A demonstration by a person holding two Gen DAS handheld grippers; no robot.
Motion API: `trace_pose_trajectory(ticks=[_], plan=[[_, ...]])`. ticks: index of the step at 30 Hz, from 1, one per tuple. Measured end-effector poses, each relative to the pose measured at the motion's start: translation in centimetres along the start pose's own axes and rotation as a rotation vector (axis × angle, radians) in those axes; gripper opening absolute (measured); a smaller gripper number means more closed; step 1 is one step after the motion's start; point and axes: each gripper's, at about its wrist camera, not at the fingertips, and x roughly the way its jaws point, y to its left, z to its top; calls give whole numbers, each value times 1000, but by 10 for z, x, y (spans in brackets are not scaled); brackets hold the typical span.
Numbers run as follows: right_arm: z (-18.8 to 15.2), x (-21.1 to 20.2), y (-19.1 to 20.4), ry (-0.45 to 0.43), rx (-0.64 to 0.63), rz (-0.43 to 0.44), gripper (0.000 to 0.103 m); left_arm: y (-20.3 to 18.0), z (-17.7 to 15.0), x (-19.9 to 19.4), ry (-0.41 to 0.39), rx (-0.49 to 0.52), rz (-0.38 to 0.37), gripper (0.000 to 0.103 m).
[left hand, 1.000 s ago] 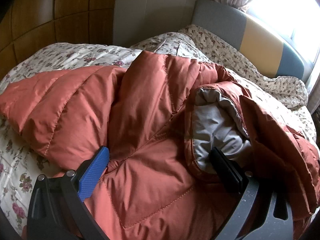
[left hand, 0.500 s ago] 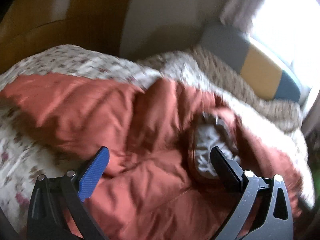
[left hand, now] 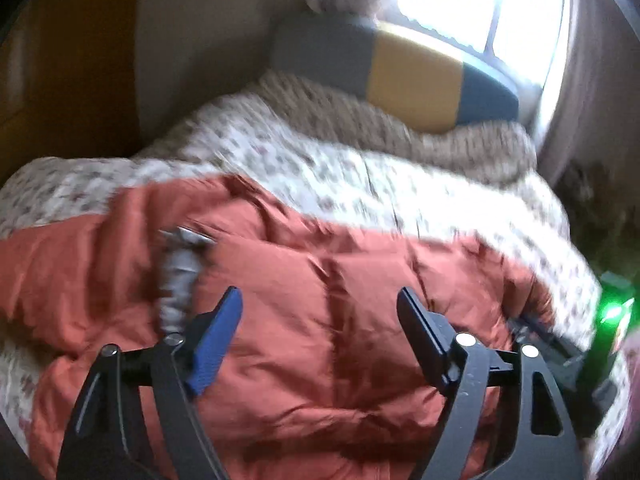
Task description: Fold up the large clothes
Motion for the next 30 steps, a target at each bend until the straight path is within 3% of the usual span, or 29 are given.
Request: trace_pose_trajectory(ticks=[2,4,11,19,23,26,30], plan=[[1,-1,1,-2,4,3,43,6,-4,19,49,5,54,71],[1,-1,2,-5,5,5,43,16,-9,31,82,-19,46,71],[2,0,2,-7,2,-2,44,32,-29,42,66,-7,1,71],[2,0,2,-6,0,-5,44,34,-12,6,43,-62,-60,92],[2,0,2,-6,2,-2,44,82,-2,-29,-47,-176,-53,92],[1,0,2,-7,3,-3,44,142,2,-57,-142,-290,31,92],[2,0,2,-7,3,-4,44,241,-5,-85,-203,-501,239,92]])
